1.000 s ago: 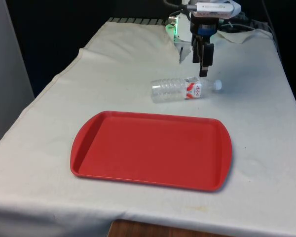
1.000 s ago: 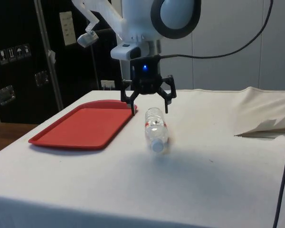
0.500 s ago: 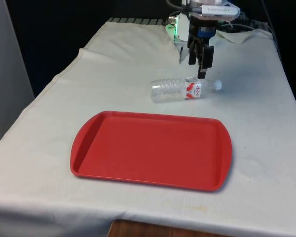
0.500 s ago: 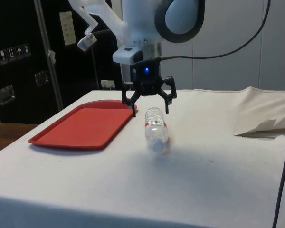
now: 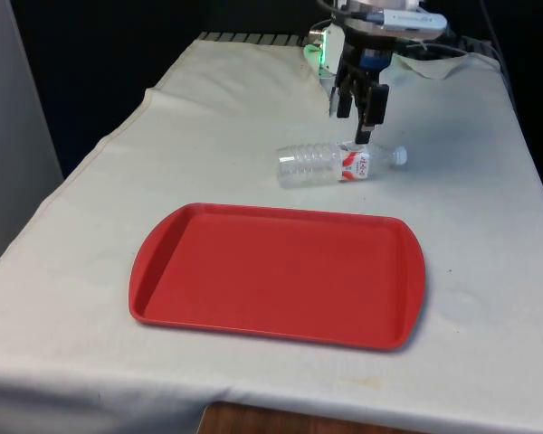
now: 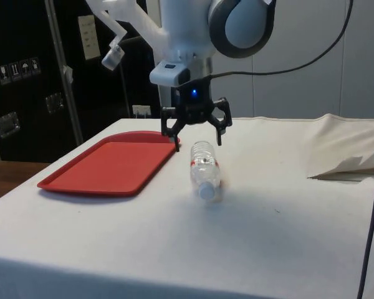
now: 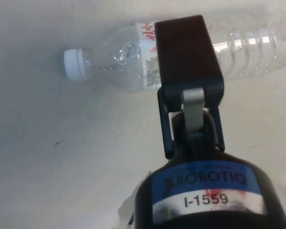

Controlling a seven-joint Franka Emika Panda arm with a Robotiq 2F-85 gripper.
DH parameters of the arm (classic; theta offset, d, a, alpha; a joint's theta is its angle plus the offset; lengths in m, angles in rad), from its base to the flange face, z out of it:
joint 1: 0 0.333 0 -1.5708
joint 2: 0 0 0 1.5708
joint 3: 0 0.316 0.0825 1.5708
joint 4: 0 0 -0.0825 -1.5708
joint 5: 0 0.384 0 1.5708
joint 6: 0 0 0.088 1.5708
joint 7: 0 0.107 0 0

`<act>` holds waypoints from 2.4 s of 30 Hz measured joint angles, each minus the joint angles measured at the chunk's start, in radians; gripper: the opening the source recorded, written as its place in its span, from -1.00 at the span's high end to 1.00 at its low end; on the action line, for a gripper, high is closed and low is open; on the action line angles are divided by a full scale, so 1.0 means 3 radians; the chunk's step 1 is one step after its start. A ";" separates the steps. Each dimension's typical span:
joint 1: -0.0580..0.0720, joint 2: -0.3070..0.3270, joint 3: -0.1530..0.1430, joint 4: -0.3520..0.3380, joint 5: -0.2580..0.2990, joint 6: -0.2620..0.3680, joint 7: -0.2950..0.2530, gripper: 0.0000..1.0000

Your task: Place the bottle upright on the tray.

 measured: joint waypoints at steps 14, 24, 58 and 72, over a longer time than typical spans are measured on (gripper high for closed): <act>0.0000 0.0000 -0.0027 0.0007 -0.0500 0.0000 0.0370 -1.00; 0.0000 0.0027 -0.0033 0.0027 -0.0647 0.0000 0.0503 -1.00; 0.0027 0.0073 -0.0007 0.0020 -0.1297 -0.0033 0.1123 -1.00; 0.0067 0.0150 0.0143 0.0063 -0.1743 -0.0143 0.1700 -1.00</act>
